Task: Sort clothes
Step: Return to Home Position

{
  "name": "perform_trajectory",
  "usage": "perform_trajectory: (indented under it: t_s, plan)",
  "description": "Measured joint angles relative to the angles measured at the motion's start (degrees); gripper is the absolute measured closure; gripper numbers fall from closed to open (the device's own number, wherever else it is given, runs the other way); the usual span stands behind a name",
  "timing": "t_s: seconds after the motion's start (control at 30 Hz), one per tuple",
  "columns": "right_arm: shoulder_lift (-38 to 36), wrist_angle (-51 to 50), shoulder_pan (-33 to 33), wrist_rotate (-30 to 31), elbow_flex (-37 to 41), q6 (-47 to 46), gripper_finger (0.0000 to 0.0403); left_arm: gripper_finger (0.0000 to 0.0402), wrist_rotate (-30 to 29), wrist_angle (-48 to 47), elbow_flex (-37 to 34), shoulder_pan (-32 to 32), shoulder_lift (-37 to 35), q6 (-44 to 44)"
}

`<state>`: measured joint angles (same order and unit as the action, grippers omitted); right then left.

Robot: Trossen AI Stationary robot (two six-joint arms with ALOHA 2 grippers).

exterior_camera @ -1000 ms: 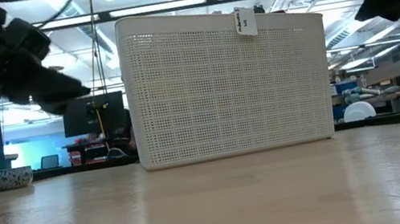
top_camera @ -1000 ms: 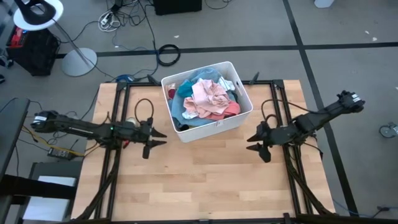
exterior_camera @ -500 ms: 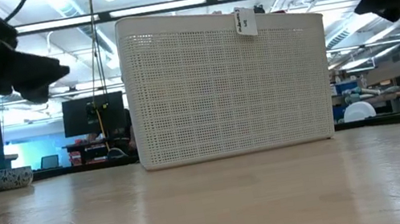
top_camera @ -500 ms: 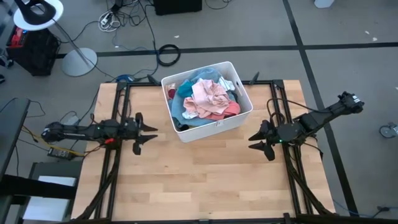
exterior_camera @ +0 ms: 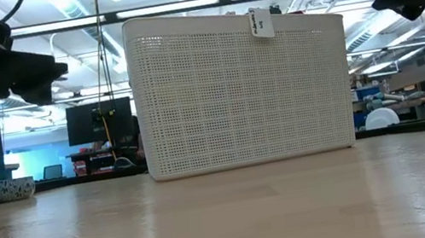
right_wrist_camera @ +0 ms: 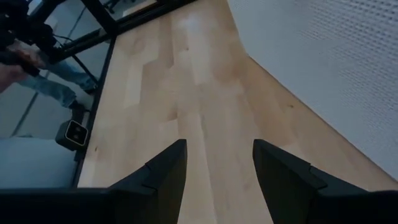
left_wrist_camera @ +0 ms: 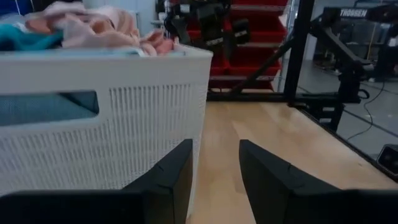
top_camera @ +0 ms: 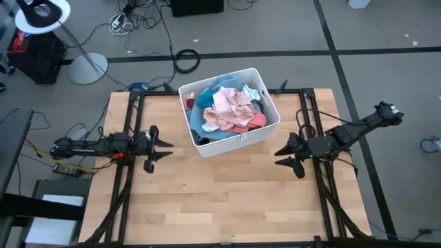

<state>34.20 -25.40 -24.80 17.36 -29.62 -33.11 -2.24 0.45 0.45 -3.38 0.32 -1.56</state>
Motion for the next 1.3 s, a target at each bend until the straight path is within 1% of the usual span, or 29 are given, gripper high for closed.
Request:
perform_trajectory:
  t_s: [0.17,0.3,0.37,0.47,0.53,0.83,0.93,1.07,1.17,1.3]
  plan:
    - [-0.3,0.0,0.0,2.1,0.0,0.9,0.0215,0.0266,-0.1,2.5,0.0,0.0,0.5,-0.3]
    - [-2.8,0.5,0.0,5.4,1.5,4.6,0.0215,0.0266,-0.1,5.1,0.0,0.0,0.5,-0.3]
    - [-4.7,2.7,0.1,5.3,3.7,7.5,0.0215,0.0266,-0.1,6.1,0.0,0.0,0.5,-0.3]
    - [-7.9,7.5,1.3,2.7,8.1,10.5,0.0215,0.0266,-0.1,6.3,0.0,0.0,0.5,-0.3]
    - [-9.9,10.0,3.2,-0.3,11.1,12.2,0.0215,0.0266,-0.1,6.3,0.0,0.0,0.5,-0.3]
    - [-17.1,16.9,14.6,-9.0,20.9,18.3,0.0215,0.0266,-0.1,6.5,0.0,0.0,0.5,-0.3]
    - [-18.9,18.0,17.4,-9.2,23.7,19.2,0.0215,0.0266,-0.1,6.5,0.0,0.0,0.5,-0.3]
    - [-21.6,23.6,20.8,-9.1,27.6,20.0,0.0215,0.0266,-0.1,6.5,0.0,0.0,0.5,-0.4]
    - [-22.7,27.2,23.1,-9.9,28.9,22.3,0.0215,0.0266,-0.1,6.5,0.0,0.0,0.5,-0.4]
    - [-23.5,27.5,25.3,-10.1,29.0,23.2,0.0215,0.0266,-0.1,6.5,0.0,0.0,0.5,-0.4]
